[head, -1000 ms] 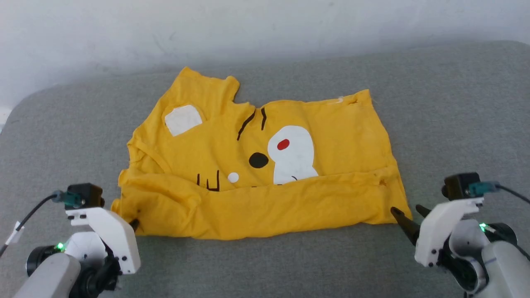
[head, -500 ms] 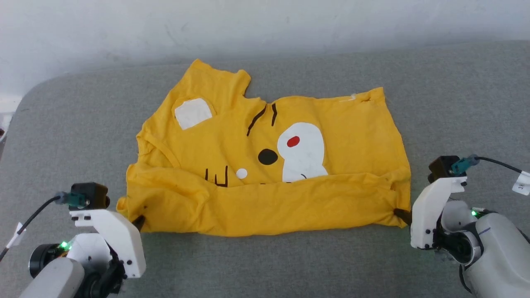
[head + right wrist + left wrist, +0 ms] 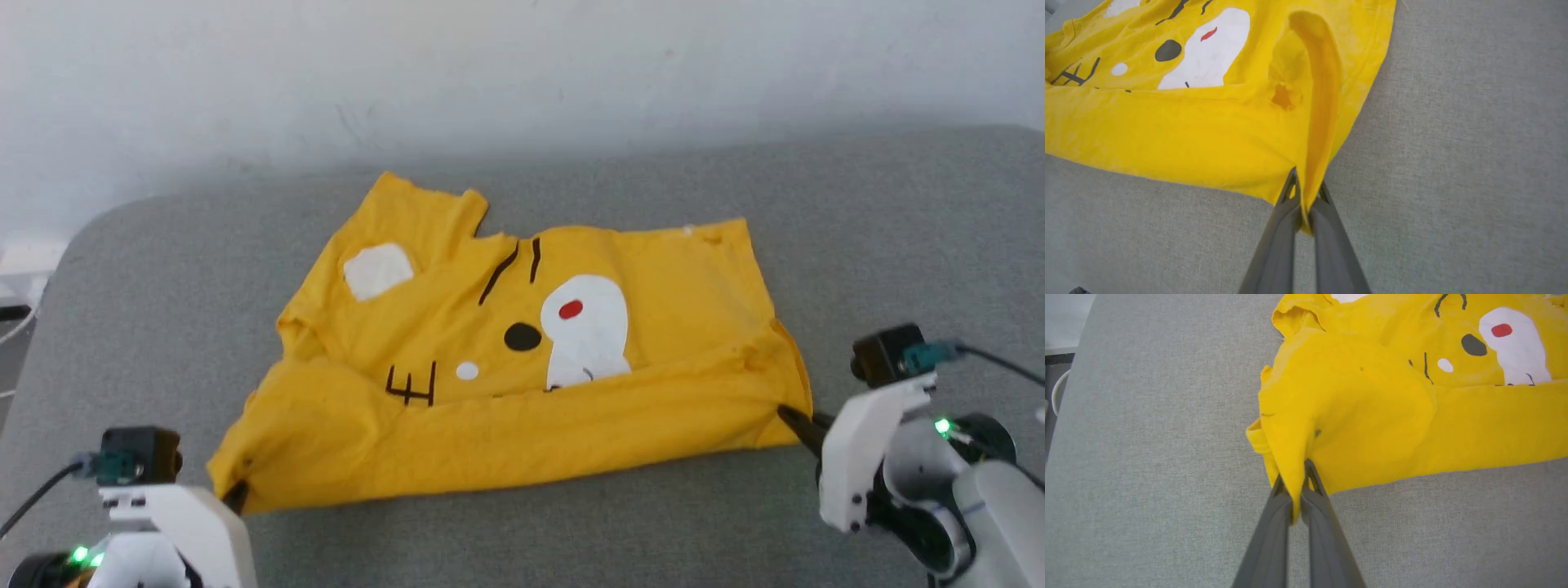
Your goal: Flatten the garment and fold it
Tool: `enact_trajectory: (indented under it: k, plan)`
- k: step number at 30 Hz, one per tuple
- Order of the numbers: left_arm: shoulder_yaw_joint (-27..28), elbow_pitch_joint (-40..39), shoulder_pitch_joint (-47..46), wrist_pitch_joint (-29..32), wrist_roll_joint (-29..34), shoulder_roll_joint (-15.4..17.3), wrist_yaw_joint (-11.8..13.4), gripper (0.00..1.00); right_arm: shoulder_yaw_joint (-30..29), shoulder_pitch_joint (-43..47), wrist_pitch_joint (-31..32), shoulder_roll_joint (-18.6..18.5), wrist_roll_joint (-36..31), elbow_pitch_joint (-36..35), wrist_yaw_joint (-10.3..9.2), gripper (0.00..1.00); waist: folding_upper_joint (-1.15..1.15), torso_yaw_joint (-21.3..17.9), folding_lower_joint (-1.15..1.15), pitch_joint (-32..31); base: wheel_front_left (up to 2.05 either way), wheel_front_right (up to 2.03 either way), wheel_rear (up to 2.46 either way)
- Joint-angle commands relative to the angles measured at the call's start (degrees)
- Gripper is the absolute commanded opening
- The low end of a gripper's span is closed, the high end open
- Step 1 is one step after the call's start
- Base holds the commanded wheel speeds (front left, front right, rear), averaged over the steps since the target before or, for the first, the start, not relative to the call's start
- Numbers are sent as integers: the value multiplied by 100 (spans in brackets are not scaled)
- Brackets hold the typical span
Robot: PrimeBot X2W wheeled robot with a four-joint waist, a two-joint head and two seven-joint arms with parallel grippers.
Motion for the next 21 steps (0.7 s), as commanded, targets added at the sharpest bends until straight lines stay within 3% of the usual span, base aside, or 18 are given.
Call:
enact_trajectory:
  k: [1,8,13,14,15,16,17,21]
  plan:
    - [68,-97,191,-39,42,71,110,0,-53,219,31,-33,-45,-176,-5,0,0,-5,0,-141,0,0,0]
    - [264,-477,1210,-51,-194,135,551,0,-483,1272,304,58,-243,-920,-5,0,0,-86,0,-295,0,0,0]
    - [341,-251,1477,-219,-483,-166,552,0,-716,1761,303,345,-399,-786,-5,0,0,-89,0,-190,0,0,0]
    - [334,-142,1488,-227,-524,-212,531,22,-739,1788,238,428,-373,-725,-5,15,0,-97,0,-167,0,0,0]
    - [335,-39,1480,-232,-572,-265,514,64,-734,1805,158,465,-392,-656,-5,64,0,-98,0,-149,0,0,0]
    - [359,47,1442,-289,-593,-321,502,100,-704,1823,93,481,-424,-586,-5,85,0,-97,0,-129,0,0,0]
    - [372,126,1403,-351,-586,-355,483,100,-675,1833,11,520,-411,-539,-5,100,0,-102,0,-114,0,0,0]
    - [481,238,1220,-624,-573,-483,425,100,-641,1808,-699,571,-497,-614,-5,100,0,-125,0,-94,0,0,0]
